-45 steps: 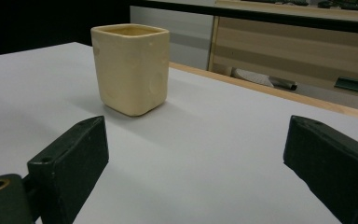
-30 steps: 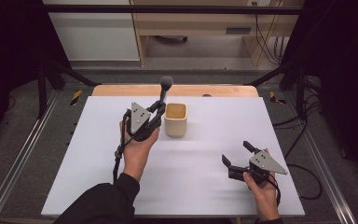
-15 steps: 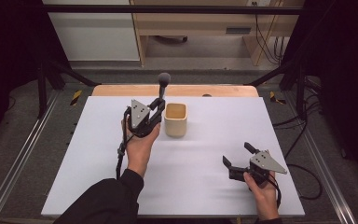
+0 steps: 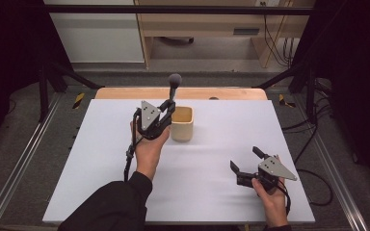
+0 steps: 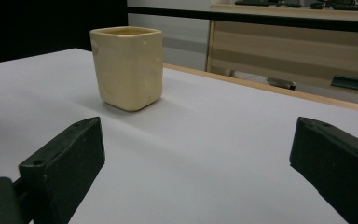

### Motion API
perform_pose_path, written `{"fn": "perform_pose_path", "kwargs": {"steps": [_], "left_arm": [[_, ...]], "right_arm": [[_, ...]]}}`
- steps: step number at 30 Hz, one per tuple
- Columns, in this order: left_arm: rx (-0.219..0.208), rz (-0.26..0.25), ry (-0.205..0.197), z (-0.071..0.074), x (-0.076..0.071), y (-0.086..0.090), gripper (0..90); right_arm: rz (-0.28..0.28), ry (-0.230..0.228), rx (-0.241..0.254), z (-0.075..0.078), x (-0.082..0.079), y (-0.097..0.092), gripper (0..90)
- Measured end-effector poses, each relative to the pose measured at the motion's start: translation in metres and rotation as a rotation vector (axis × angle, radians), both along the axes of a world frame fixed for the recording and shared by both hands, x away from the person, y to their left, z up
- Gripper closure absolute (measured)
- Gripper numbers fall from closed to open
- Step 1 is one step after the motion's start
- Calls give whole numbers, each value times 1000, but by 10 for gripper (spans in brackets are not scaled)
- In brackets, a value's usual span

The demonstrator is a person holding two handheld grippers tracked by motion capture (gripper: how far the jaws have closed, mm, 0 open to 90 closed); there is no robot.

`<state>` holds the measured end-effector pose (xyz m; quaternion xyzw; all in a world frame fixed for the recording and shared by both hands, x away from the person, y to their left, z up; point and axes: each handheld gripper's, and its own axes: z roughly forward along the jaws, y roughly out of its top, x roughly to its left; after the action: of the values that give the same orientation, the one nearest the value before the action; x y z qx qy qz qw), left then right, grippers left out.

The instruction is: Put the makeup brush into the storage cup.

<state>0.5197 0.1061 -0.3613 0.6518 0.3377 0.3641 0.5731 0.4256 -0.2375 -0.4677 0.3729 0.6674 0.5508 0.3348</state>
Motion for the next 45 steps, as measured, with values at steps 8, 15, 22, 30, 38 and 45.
{"fn": "perform_pose_path", "kwargs": {"steps": [8, 15, 22, 30, 38, 45], "left_arm": [[5, -8, 1, -1, 4, -6, 742], [0, -11, 6, -4, 7, -11, 742], [-7, -6, 7, -5, 9, -13, 741], [-13, -1, 7, -6, 12, -11, 741], [-6, 0, 7, -11, 19, -13, 741], [-47, 8, 14, -16, 26, -12, 742]], "right_arm": [[17, -24, -4, 0, -1, 1, 34], [30, -40, -12, 0, -2, 2, 37], [47, -57, -23, 1, -3, 4, 51], [53, -74, -27, 1, -4, 6, 46], [59, -71, -37, 0, -4, 7, 50], [58, -70, -37, 0, -4, 7, 52]]}}
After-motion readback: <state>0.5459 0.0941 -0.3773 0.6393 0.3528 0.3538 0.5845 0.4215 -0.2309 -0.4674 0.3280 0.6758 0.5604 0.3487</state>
